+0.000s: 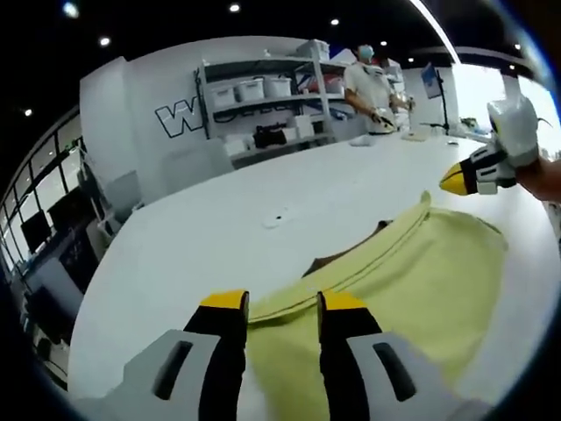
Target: Fold the garment on the visible template until the final outline fits inside the template.
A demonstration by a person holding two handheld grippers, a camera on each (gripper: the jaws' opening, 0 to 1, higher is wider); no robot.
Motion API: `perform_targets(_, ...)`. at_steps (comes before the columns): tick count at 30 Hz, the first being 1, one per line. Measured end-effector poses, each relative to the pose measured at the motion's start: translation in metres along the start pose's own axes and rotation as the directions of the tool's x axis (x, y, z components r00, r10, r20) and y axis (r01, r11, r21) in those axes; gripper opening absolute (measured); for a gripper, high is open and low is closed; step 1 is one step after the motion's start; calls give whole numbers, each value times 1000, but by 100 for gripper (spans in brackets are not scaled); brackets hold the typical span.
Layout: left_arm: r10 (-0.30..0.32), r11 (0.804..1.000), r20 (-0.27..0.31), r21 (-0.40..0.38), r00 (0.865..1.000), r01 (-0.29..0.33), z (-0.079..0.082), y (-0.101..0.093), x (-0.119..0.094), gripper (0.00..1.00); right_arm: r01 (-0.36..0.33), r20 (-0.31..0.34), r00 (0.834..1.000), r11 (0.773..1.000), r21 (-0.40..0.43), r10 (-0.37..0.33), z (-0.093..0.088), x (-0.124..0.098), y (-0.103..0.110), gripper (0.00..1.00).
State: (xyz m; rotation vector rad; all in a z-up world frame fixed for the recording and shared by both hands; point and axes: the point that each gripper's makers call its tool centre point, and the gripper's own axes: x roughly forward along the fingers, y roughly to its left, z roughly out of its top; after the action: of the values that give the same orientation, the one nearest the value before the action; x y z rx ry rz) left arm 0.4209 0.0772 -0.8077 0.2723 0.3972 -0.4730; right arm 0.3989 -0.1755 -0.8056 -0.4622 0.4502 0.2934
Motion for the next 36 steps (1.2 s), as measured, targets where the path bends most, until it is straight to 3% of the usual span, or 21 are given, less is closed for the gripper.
perform_targets(4, -13, 1000, -24, -5, 1000, 13, -8, -6, 2, 15, -22, -9, 1000, 1000, -9, 22, -2, 5, 10, 0)
perform_targets(7, -24, 1000, -47, -5, 999, 23, -15, -8, 5, 0, -30, -20, 999, 1000, -4, 30, -6, 7, 13, 0)
perform_targets(16, -22, 1000, -111, -14, 994, 21, -34, -3, 20, 0, -49, -66, 997, 999, 14, 50, -26, 18, 16, 0)
perform_targets(22, -19, 1000, -125, -17, 992, 17, -37, 2, 29, 0, -69, -98, 993, 997, 27, 71, -38, 29, 20, 0)
perform_targets(30, -34, 999, -123, -27, 992, 31, -30, 3, 45, 0, -95, -61, 994, 995, -4, 94, -19, 43, 22, 0)
perform_targets(36, -10, 1000, -108, -29, 994, 7, -22, 15, 57, 0, -85, -40, 996, 996, -19, 84, -9, 56, 13, 0)
